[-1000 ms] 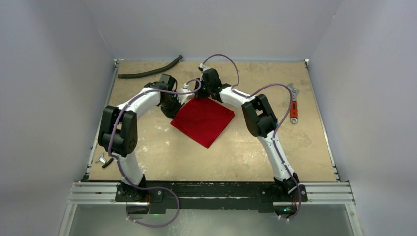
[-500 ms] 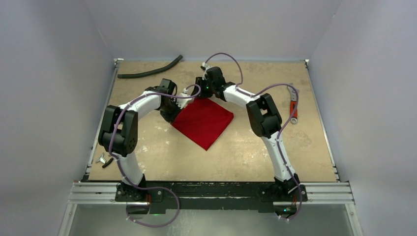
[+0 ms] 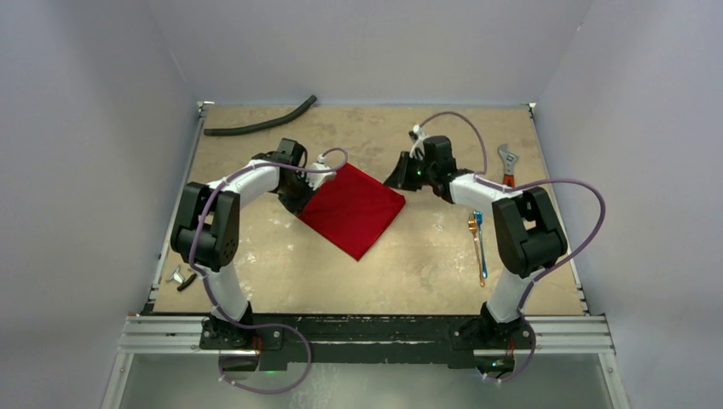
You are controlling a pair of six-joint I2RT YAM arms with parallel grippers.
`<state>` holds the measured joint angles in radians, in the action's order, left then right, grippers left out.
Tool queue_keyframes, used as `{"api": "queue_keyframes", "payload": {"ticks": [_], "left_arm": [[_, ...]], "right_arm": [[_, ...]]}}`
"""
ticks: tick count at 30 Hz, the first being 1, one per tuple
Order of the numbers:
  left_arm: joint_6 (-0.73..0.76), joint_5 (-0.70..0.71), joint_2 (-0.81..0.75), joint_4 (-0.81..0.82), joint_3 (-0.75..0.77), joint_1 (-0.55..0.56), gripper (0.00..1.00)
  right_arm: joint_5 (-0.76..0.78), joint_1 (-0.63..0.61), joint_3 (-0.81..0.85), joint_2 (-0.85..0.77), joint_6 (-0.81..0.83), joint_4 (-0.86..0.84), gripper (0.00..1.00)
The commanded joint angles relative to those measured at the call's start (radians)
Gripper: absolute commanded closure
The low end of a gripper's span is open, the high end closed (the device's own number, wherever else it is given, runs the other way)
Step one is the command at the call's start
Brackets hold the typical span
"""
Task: Fold the napkin into a case and place the utensils inside
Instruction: Smooth out the upper triangle-folded napkin at the center of the board.
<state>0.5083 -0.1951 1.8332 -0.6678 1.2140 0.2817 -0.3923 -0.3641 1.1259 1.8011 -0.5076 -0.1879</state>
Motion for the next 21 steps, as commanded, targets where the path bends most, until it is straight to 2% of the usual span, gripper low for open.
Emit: {"api": "queue_keyframes", "payload": {"ticks": [1, 5, 21], "left_arm": [[-0.001, 0.0, -0.01, 0.022, -0.005, -0.007, 0.9], [-0.002, 0.001, -0.003, 0.029, -0.006, -0.006, 0.9], [-0.002, 0.023, 0.021, 0.07, -0.032, -0.004, 0.89]], "right_arm": [[-0.101, 0.008, -0.161, -0.057, -0.031, -0.071, 0.87], [-0.149, 0.034, -0.233, -0.078, -0.049, -0.129, 0.93], [-0.16, 0.126, -0.257, -0.019, -0.013, -0.133, 0.97]]}}
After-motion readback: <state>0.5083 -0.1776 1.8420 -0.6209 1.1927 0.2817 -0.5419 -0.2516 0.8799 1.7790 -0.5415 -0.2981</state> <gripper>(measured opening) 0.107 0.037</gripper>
